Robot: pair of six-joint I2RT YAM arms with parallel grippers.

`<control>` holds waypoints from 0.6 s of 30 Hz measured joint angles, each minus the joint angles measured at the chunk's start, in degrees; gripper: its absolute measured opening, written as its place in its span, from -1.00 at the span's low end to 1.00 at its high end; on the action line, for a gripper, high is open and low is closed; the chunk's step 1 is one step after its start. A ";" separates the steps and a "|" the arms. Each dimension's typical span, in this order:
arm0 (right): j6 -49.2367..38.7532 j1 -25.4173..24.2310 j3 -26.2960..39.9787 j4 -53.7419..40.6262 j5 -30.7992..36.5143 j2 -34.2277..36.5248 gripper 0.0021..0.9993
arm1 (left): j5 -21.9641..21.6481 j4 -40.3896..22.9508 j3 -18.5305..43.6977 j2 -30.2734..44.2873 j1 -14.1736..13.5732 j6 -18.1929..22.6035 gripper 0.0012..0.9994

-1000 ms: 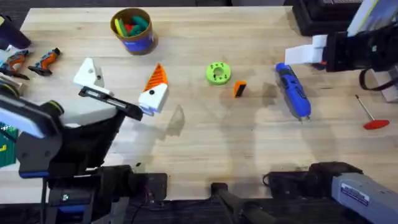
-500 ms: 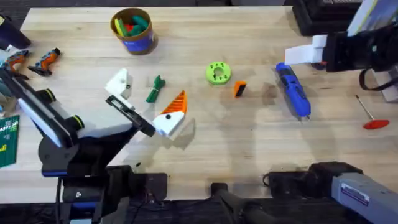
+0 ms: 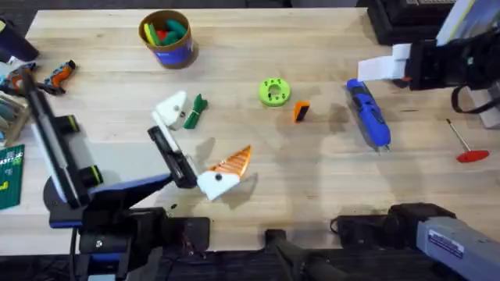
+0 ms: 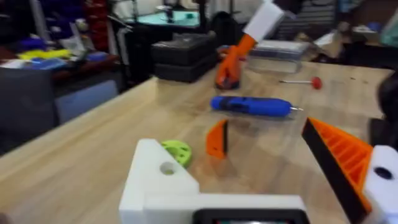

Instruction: Pick up the gripper from the table and insert it into the empty holder that is missing its gripper. Then pick up a screw, insert it into the mounting hole, and use the screwdriver to tighten it. Finally, clean up the table by picking up the vegetable and placing it into the bucket.

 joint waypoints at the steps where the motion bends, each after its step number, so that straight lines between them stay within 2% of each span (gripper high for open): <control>1: 0.00 0.00 0.00 0.00 0.00 -0.01 0.96 | 1.38 -1.01 0.00 -0.02 0.00 0.00 0.97; 8: -0.01 0.00 0.00 0.00 0.00 -0.02 0.96 | 7.63 -7.93 -0.15 0.00 0.00 0.19 0.97; 12: 0.00 0.00 0.00 0.00 0.00 -0.02 0.96 | 12.53 -10.68 -0.17 -0.02 0.00 2.02 0.97; 15: 0.00 0.00 0.00 0.00 0.00 -0.01 0.96 | 13.37 -15.18 -0.32 0.00 0.00 2.47 0.97; 18: 0.00 0.00 0.00 0.00 0.00 0.00 0.96 | 13.55 -16.66 -0.37 -0.01 0.00 2.76 0.97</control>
